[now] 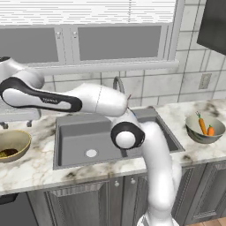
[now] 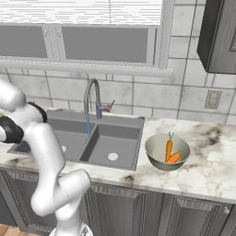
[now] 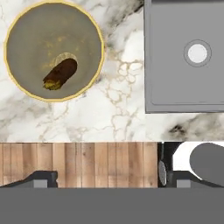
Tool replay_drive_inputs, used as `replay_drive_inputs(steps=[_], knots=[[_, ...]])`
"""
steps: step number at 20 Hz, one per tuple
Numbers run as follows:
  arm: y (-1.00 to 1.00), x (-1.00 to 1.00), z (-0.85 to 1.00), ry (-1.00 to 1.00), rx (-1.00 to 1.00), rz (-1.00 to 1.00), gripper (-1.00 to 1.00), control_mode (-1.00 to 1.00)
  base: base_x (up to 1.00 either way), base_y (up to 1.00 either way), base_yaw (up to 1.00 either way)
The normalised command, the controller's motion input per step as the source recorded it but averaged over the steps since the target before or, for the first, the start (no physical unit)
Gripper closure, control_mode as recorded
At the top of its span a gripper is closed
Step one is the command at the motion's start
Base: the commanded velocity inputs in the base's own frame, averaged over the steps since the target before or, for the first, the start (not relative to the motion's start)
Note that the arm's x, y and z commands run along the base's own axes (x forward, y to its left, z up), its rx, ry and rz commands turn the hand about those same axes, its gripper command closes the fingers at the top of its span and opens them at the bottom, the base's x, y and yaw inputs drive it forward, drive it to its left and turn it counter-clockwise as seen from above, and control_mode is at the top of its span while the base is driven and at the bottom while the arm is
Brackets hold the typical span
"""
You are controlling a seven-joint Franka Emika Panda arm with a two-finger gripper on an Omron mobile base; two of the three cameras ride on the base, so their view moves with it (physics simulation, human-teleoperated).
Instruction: Pick the carrots from the sink and place them in one bowl. Place the sweet potato in the other bowl. Then turn off the sink faucet.
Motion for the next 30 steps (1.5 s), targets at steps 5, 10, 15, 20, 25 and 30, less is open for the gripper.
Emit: replay_drive_inputs(steps=[5, 10, 15, 20, 25, 30], knots=[[-1.00, -0.42, 0.36, -0.11, -0.04, 0.01, -1.00, -1.00, 0.00, 0.00, 0.00], [-1.00, -0.16, 0.01, -0.14, -0.04, 0.07, -1.00, -1.00, 0.00, 0.00, 0.00], [-1.00, -0.03, 0.00, -0.17, 0.00, 0.16, -1.00, -1.00, 0.00, 0.00, 0.00], [-1.00, -0.13, 0.00, -0.13, 0.01, 0.31, -1.00, -1.00, 0.00, 0.00, 0.00], [-1.00, -0.21, 0.00, -0.01, 0.02, 0.43, -1.00, -1.00, 0.00, 0.00, 0.00], [-1.00, -0.28, 0.00, -0.01, 0.02, 0.42, -1.00, -1.00, 0.00, 0.00, 0.00]])
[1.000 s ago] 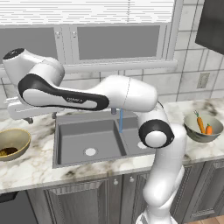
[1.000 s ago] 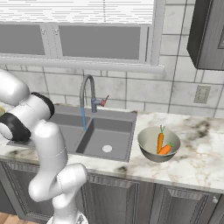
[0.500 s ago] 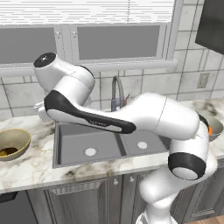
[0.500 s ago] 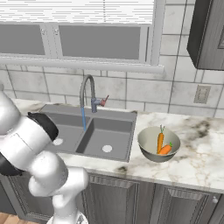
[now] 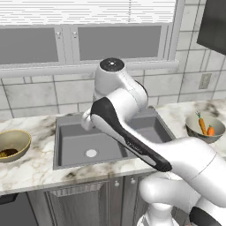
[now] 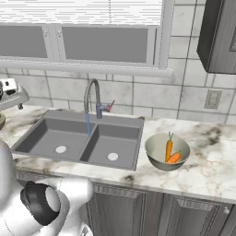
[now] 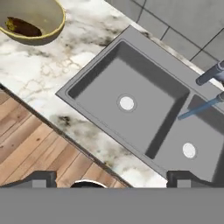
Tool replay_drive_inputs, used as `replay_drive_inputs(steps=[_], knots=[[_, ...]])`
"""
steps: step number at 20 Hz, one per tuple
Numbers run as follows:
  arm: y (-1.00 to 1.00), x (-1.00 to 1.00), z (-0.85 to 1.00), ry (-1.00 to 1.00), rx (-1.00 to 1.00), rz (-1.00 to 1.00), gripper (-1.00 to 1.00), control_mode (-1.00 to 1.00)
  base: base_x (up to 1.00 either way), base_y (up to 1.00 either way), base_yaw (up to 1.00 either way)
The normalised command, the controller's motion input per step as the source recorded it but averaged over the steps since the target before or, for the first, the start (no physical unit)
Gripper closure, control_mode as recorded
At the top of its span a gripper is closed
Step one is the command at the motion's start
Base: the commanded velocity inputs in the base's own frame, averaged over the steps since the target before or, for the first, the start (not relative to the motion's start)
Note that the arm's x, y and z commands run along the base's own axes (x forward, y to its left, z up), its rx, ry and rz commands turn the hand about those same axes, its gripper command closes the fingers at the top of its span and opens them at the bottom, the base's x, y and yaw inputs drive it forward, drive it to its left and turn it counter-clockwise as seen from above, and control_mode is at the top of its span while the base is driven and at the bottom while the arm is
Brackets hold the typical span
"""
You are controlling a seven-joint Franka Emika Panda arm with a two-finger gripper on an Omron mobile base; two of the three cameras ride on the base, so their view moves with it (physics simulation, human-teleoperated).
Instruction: Pick the carrots from the sink and place them in one bowl. Place the sweet potato in the other bowl. Then turn off the sink faucet.
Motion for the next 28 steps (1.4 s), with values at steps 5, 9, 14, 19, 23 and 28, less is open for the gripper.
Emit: replay_drive_inputs(steps=[5, 9, 14, 19, 23, 28], knots=[[-1.00, -0.06, 0.00, 0.00, 0.02, 0.44, -1.00, -1.00, 0.00, 0.00, 0.00], [-1.00, 0.01, 0.00, 0.00, 0.04, 0.40, -1.00, -1.00, 0.00, 0.00, 0.00], [-0.98, 0.17, 0.00, -0.03, 0.02, 0.30, -1.00, -1.00, 0.00, 0.00, 0.00], [-0.67, 0.40, -0.06, -0.15, 0.00, 0.15, -1.00, -1.00, 0.00, 0.00, 0.00], [-0.57, 0.41, -0.26, -0.26, 0.00, 0.12, -1.00, -1.00, 0.00, 0.00, 0.00], [-0.29, 0.16, -0.18, -0.20, -0.01, -0.03, -1.00, -1.00, 0.00, 0.00, 0.00]])
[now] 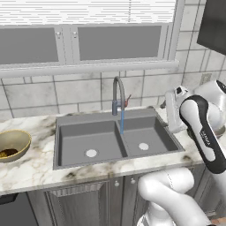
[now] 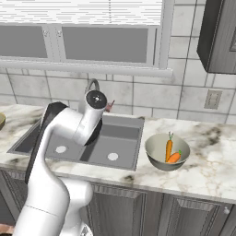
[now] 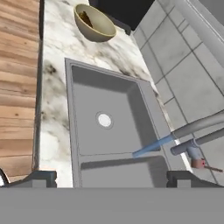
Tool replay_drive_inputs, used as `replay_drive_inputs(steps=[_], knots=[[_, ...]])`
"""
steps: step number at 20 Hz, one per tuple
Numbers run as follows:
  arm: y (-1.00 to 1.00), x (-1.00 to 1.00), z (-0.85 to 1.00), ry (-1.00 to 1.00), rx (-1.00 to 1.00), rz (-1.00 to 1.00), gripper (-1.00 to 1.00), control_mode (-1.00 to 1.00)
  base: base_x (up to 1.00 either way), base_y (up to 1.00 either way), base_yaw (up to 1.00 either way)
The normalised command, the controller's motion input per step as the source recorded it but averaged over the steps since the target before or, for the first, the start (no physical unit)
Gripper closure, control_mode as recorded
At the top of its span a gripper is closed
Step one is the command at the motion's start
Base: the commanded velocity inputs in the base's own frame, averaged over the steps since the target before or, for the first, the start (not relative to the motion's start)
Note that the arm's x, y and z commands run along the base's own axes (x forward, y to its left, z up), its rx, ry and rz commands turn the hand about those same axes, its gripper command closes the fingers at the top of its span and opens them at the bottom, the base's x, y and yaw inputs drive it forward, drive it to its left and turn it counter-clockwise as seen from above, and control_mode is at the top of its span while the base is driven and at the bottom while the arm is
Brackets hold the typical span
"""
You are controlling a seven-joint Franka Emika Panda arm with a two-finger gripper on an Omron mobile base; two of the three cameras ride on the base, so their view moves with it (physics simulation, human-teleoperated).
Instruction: Pick the carrots from the sink and place them in one bowl. Place the sweet potato in the other bowl. Then turn off the sink faucet.
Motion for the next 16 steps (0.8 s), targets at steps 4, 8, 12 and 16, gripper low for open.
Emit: replay_drive_inputs(steps=[4, 8, 12, 16], knots=[[-0.09, 0.50, -0.05, -0.06, 0.00, -0.12, -1.00, -1.00, 0.00, 0.00, 0.00], [-0.44, 0.47, 0.00, 0.02, 0.14, -0.07, -1.00, -1.00, 0.00, 0.00, 0.00], [-0.63, 0.07, 0.00, 0.04, 0.26, 0.00, -1.00, -1.00, 0.00, 0.00, 0.00], [-0.19, 0.06, 0.00, 0.00, 0.27, -0.05, -1.00, -1.00, 0.00, 0.00, 0.00]])
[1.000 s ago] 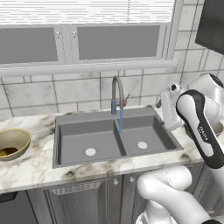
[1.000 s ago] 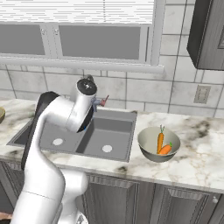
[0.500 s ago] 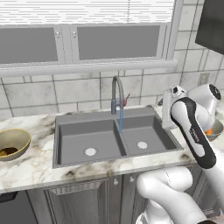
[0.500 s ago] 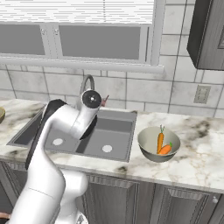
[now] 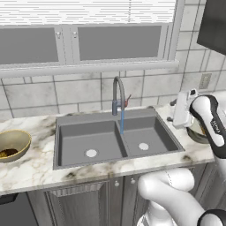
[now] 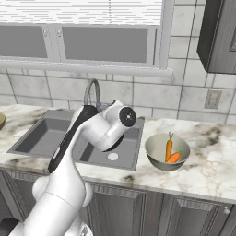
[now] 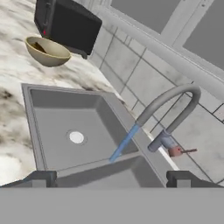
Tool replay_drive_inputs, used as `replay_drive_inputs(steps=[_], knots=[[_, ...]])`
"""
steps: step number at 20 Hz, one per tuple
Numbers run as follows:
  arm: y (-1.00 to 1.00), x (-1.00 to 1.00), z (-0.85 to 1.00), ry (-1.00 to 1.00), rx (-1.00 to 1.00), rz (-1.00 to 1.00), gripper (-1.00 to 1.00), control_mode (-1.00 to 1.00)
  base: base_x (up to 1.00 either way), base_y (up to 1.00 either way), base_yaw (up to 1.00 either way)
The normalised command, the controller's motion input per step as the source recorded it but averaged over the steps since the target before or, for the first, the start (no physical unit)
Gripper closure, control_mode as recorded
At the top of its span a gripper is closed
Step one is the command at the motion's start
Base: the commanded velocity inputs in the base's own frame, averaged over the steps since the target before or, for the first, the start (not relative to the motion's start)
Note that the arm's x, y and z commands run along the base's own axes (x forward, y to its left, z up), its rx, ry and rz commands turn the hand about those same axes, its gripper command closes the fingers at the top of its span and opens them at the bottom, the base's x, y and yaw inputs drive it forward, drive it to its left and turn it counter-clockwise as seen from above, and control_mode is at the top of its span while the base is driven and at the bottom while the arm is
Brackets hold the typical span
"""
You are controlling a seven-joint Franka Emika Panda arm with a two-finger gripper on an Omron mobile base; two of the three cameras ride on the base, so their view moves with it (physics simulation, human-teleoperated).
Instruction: Pick the carrots from the sink and place them in one bowl. Place the sweet potato in the other bowl. Then turn off the sink faucet.
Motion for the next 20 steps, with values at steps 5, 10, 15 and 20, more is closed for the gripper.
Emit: replay_drive_inputs(steps=[5, 10, 15, 20], knots=[[0.05, 0.27, 0.00, -0.01, 0.19, -0.21, -1.00, -1.00, 0.00, 0.00, 0.00], [0.02, 0.47, 0.00, 0.00, 0.15, -0.18, -1.00, -1.00, 0.00, 0.00, 0.00], [-0.06, 0.51, 0.00, 0.00, 0.14, -0.02, -1.00, -1.00, 0.00, 0.00, 0.00], [-0.05, 0.39, -0.05, 0.00, 0.08, 0.00, -1.00, -1.00, 0.00, 0.00, 0.00]])
